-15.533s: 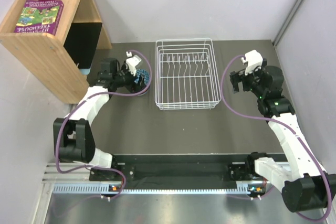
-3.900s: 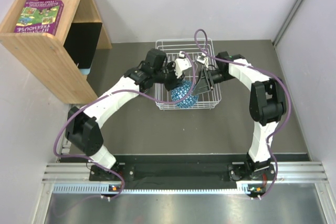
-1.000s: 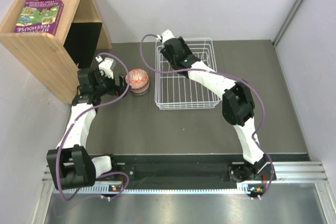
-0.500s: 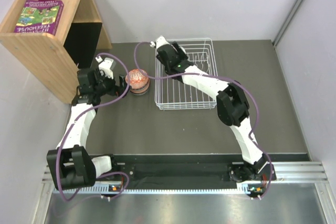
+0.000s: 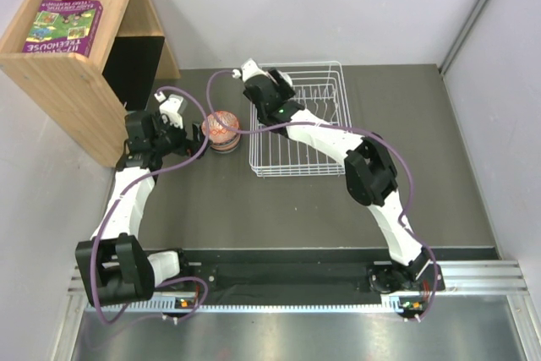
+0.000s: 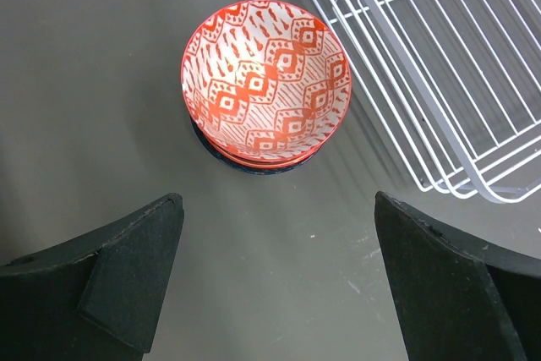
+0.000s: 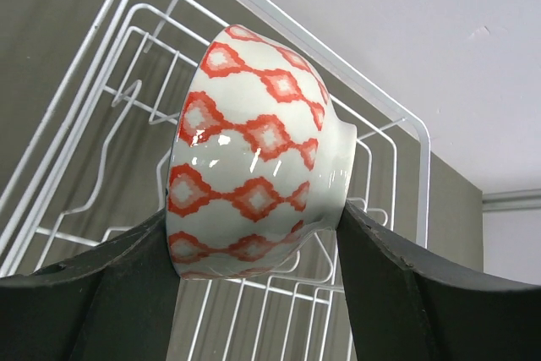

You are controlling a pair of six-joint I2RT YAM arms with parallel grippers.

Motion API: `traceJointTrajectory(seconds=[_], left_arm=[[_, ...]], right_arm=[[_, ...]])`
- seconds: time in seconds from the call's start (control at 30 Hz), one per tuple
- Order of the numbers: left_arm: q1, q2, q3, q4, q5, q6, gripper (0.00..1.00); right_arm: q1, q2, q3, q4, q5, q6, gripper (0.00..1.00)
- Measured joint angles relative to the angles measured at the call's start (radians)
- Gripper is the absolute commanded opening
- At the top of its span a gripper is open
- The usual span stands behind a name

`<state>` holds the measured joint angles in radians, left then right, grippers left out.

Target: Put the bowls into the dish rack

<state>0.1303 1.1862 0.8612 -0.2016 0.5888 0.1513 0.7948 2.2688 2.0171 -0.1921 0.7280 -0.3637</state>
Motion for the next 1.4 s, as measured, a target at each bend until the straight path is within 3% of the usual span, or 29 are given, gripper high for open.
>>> traceJointTrajectory(seconds=[0.87,0.93,1.03,1.13,1.2,1.4], left_arm=[[0.000,0.000,0.000,0.000,0.021,0.000,0.99],[0.000,0.000,0.000,0.000,0.021,0.000,0.99],[0.000,0.000,0.000,0.000,0.021,0.000,0.99],[0.000,0.000,0.000,0.000,0.021,0.000,0.99],[0.000,0.000,0.000,0.000,0.022,0.000,0.99],[0.000,0.000,0.000,0.000,0.024,0.000,0.99]], right_arm=[[0.013,0.054,0.001,-0.014,0.003,0.034,0.02],[0.013,0.054,0.001,-0.014,0.003,0.035,0.10],[0.013,0.066,0.014,-0.017,0.003,0.036,0.39],[0.013,0.076,0.014,-0.017,-0.005,0.043,0.55],[0.013,0.082,0.014,-0.018,-0.014,0.046,0.60],[0.014,0.091,0.022,-0.026,-0.023,0.049,0.88]])
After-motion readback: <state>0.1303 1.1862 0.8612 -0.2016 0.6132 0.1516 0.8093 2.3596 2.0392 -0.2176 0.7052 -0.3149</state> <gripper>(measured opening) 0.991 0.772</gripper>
